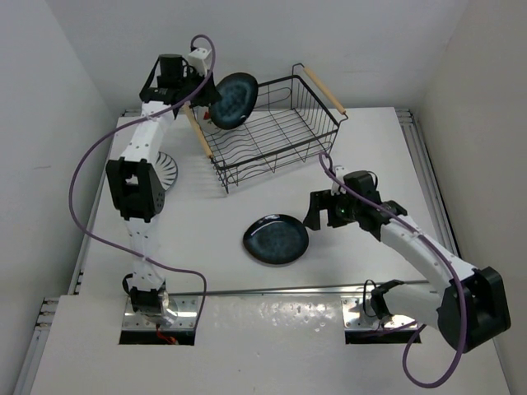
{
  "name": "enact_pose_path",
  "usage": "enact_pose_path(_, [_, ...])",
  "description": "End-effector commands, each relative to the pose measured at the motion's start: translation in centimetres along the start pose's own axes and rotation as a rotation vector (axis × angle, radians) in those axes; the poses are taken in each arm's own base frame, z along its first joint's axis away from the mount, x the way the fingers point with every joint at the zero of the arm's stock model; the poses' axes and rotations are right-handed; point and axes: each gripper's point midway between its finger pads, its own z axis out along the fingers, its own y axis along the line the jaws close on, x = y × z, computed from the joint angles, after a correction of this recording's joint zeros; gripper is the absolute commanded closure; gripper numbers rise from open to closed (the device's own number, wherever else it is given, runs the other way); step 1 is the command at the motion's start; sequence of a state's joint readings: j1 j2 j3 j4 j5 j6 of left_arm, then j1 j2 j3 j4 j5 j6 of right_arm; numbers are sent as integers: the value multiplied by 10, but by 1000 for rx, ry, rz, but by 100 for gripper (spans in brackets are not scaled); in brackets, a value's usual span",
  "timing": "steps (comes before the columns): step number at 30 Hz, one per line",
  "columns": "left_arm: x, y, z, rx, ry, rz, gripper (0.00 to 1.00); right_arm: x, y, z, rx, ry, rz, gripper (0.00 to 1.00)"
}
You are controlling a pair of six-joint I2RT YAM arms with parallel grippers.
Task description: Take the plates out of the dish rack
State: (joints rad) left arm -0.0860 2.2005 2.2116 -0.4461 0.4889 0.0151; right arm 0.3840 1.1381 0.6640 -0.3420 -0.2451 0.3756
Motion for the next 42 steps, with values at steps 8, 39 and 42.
enact_pose_path(8, [-137, -97, -105, 267, -294, -18, 100, -44, 4, -24, 27, -129, 13, 1])
enact_pose_path(39, [122, -289, -159, 622, 239, -15, 100, -8, -32, -95, 222, -120, 283, 1])
enact_pose_path(42, [136, -297, -150, 661, 257, 7, 100, -5, -28, -92, 188, -108, 278, 1])
